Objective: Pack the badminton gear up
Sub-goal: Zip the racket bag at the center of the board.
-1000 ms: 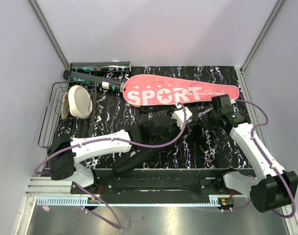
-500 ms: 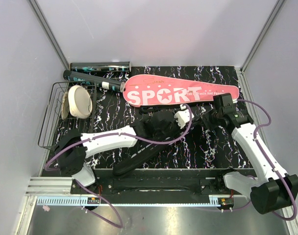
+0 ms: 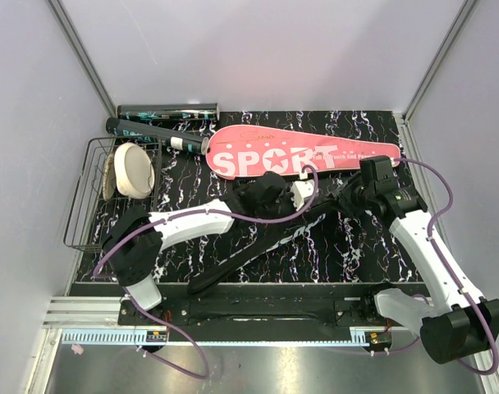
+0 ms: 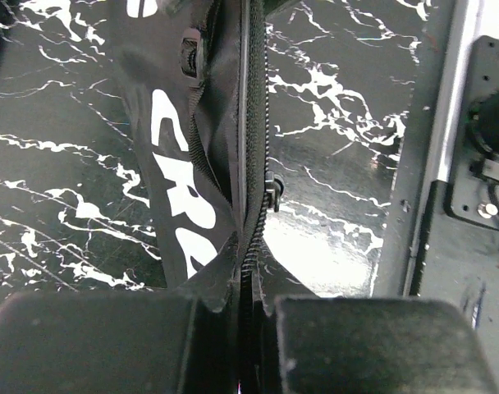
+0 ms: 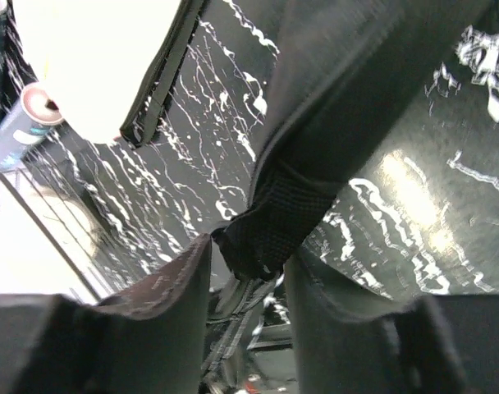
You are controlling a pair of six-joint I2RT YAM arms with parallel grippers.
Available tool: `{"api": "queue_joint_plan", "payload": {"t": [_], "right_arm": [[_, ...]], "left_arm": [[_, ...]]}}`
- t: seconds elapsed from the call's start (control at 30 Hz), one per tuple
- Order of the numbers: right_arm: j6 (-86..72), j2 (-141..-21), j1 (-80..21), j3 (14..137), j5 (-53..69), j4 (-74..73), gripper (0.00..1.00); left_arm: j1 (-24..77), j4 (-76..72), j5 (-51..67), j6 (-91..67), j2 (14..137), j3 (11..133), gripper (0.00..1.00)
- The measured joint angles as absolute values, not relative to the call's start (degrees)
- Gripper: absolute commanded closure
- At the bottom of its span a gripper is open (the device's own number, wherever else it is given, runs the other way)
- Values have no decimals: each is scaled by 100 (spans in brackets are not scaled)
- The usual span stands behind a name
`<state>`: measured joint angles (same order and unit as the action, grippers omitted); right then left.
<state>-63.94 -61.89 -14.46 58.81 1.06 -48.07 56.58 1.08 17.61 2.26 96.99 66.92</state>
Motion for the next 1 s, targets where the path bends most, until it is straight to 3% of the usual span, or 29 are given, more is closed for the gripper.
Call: {"api": "queue_joint_plan", "payload": {"t": [0.1,0.2,0.23,0.3,0.33,0.37,0.4,0.43,0.5,0.73,0.87,1.0], "right_arm": [[-5800,-6029,-1446,5789,73,-4563,30],[-5315,-5843,-1439,5647,-21,-4471,28],[-5170,-5811,-1435,5623,-58,-4475,33],[-4976,-5819,-1428,5623,-58,-4482,47],[-4884,-5854,-1424,5634,-58,-4488,68],[-4816,-5935,-1417,5677,-60,-4517,100],[-4733,-6027,-1406,5721,-67,-4539,100],[-4744,-6147,-1389,5784,-34,-4547,100],[-4910,-6355,-1385,5983,-8,-4644,100],[-5645,-6753,-1372,6388,-23,-5238,100],[-6154,-6941,-1354,6617,-49,-5588,100],[-6617,-7008,-1234,6689,78,-5708,100]], "left_arm": [[5426,169,2410,231,9699,6698,100],[5286,270,3063,231,9717,6716,100],[5269,290,3291,233,9738,6718,100],[5262,329,3564,257,9778,6753,100],[5256,355,3667,279,9806,6781,100],[5240,373,3763,294,9832,6803,100],[5227,414,3830,298,9852,6831,95],[5218,447,3844,296,9856,6847,60],[5223,513,3697,255,9861,6901,50],[5697,869,1380,-209,9417,7006,51],[6147,893,36,-633,8746,6851,64],[6458,672,-816,-716,8315,6794,65]]}}
